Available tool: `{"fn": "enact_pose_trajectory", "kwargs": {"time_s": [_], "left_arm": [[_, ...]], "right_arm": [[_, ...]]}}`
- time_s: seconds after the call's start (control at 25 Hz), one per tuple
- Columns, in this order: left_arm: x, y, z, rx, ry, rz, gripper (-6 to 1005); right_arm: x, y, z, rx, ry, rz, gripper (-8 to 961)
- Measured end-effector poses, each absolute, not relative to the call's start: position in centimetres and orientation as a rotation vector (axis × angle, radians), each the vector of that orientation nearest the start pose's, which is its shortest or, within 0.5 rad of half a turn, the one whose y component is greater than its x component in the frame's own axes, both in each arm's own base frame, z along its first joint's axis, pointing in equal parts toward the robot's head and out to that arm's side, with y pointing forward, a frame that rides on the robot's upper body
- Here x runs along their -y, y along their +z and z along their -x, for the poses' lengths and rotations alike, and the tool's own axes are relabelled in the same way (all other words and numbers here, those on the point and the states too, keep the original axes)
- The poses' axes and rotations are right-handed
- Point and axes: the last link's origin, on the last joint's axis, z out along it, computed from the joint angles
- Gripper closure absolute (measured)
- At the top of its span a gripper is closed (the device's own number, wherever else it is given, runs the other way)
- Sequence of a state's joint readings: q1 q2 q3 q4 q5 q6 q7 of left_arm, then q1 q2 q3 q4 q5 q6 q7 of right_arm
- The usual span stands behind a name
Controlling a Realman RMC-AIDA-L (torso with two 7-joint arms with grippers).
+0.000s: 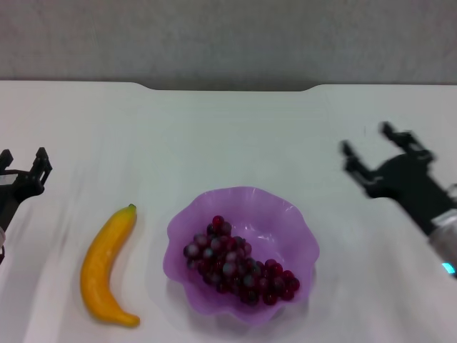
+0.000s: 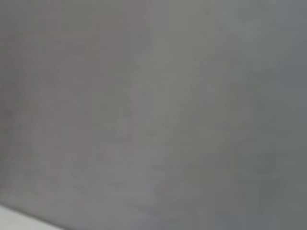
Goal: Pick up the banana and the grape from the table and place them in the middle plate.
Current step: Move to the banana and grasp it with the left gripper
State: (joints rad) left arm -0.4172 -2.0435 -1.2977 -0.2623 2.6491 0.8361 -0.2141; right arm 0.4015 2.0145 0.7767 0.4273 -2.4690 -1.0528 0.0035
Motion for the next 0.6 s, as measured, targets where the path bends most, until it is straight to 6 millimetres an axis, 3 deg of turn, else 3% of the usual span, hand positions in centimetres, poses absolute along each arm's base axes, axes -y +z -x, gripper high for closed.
{"fn": "enact_pose_trajectory", "kwargs": {"time_s": [0.12,0.32,0.6], "left_arm": [[-35.3,0.2,35.9,0.762,-0.559,1.534,294],[-35.3,0.1,35.8,0.764,-0.560,1.535,293],[-35.7,-0.2,34.8,0.789,-0.625,1.551,291]], "right_arm": [[-33.4,-2.8,-30.3,-0.382,0.658,1.769,195],[-32.5,-1.2,-32.5,-0.439,0.643,1.648,194],[-32.1,-1.5,-34.0,-0.544,0.587,1.625,194]]}}
